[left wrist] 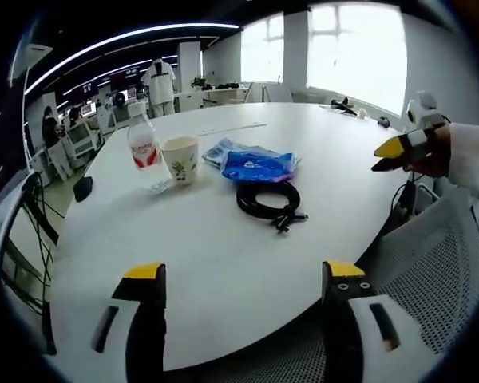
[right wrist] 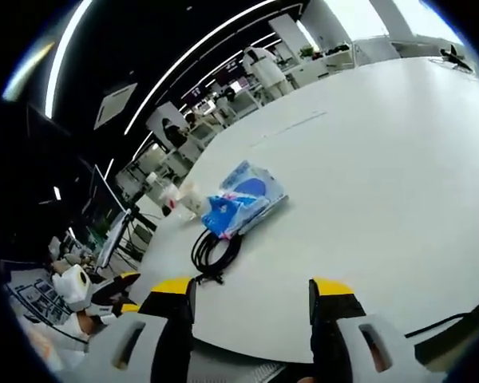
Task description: Arrange the tabletop items into an orderly group along one side of the table until the central work area is clear of visible clutter.
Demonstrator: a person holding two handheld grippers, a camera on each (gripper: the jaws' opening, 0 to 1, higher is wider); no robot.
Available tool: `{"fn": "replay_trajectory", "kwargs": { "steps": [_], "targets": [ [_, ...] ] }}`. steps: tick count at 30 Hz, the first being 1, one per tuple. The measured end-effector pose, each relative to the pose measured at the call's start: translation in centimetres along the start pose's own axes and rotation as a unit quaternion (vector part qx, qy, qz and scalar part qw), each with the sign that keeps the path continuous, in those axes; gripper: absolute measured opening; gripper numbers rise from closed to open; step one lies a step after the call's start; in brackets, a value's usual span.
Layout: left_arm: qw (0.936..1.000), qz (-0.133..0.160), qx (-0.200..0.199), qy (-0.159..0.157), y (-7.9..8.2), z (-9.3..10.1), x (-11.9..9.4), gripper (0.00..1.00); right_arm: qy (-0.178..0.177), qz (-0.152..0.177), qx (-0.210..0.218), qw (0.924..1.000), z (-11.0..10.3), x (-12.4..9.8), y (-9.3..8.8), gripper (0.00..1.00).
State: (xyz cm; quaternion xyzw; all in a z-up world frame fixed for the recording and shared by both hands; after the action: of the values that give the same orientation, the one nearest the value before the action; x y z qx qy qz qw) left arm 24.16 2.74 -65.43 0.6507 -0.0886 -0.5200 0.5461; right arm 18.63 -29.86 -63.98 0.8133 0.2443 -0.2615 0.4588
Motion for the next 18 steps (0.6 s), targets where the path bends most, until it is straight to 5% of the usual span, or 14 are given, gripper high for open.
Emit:
{"fn": "replay_trajectory", "kwargs": {
  "steps": [11,16,18],
  "targets": [
    [0.9985,0.026,-0.035,-0.031,1.4,-0.6,-0.1,0.83,0.012,-0.004,-0.006,0.9999,-1.1,-0.5,0.6,0.55],
    [0.9977,0.036,-0.041,-0.039,3.6,-1.9,1.2,0.81,0.011,-0.001,-0.010,0.9999,-1.2,-0.2,1.3,0.54],
    [0.9985,0.019,-0.029,-0.043,4.6,-2.3,2.1,0.79,0.011,0.000,-0.014,0.9998,-1.4,-0.1,1.6,0.54]
  ]
}}
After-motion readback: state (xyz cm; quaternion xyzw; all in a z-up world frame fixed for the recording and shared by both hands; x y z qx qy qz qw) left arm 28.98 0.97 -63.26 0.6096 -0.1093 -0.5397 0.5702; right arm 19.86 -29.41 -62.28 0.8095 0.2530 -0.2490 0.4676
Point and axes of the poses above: the point that each gripper's makers call its tool centre point, and the gripper's own axes: x roughly forward along the fingers, z roughly to its right, y roughly out of its top, the point moved 7 cm from there along -x, roughly backward along the fingers, and after that the axes turned 12 degrees about -y, right-handed, at the moved point
